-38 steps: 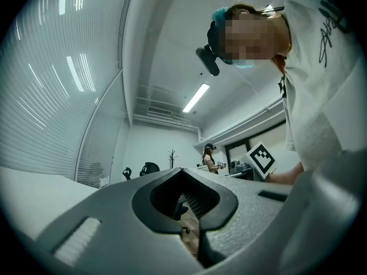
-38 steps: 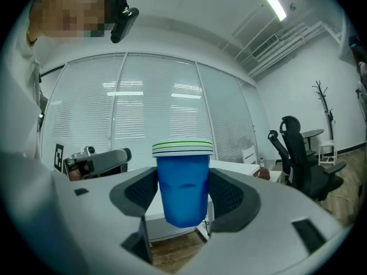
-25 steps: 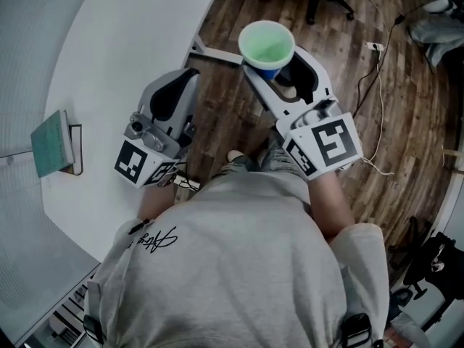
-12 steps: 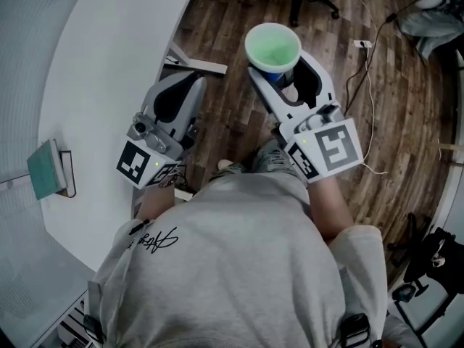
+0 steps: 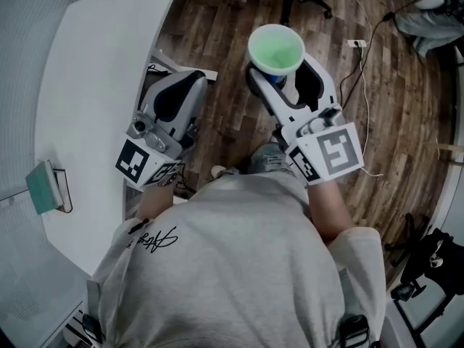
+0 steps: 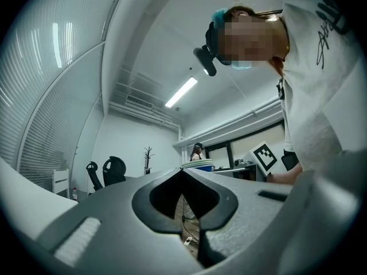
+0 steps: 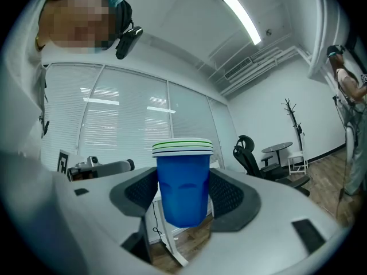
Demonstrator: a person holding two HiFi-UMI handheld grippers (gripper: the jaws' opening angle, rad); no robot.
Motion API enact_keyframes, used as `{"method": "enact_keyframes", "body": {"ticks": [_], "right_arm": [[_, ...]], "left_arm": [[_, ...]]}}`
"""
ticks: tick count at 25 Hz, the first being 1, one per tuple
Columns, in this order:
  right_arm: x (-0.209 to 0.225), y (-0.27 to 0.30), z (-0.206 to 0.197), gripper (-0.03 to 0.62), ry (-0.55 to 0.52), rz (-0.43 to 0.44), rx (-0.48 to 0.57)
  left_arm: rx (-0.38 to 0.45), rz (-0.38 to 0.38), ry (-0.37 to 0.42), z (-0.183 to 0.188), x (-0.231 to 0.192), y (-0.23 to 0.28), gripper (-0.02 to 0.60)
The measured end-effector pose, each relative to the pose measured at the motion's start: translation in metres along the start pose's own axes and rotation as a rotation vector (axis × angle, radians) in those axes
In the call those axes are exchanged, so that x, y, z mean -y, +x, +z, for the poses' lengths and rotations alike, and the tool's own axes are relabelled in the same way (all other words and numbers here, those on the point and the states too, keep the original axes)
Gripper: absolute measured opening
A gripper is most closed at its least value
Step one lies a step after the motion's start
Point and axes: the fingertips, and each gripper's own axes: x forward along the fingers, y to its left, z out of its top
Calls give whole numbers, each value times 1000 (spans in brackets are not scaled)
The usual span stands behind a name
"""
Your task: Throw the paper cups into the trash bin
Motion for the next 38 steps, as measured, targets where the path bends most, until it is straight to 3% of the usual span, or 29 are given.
{"method": "enact_keyframes", "body": {"ticks": [12, 25, 38], "right_arm": [[75, 5, 13, 281, -10, 70, 12], [113, 15, -7, 281, 9, 169, -11], [124, 35, -40, 281, 8, 119, -31]], "left_arm": [[4, 7, 16, -18, -6, 80, 3], [-8, 154, 32, -39, -27, 87, 3], [-6, 63, -32, -70, -56, 110, 3]]}}
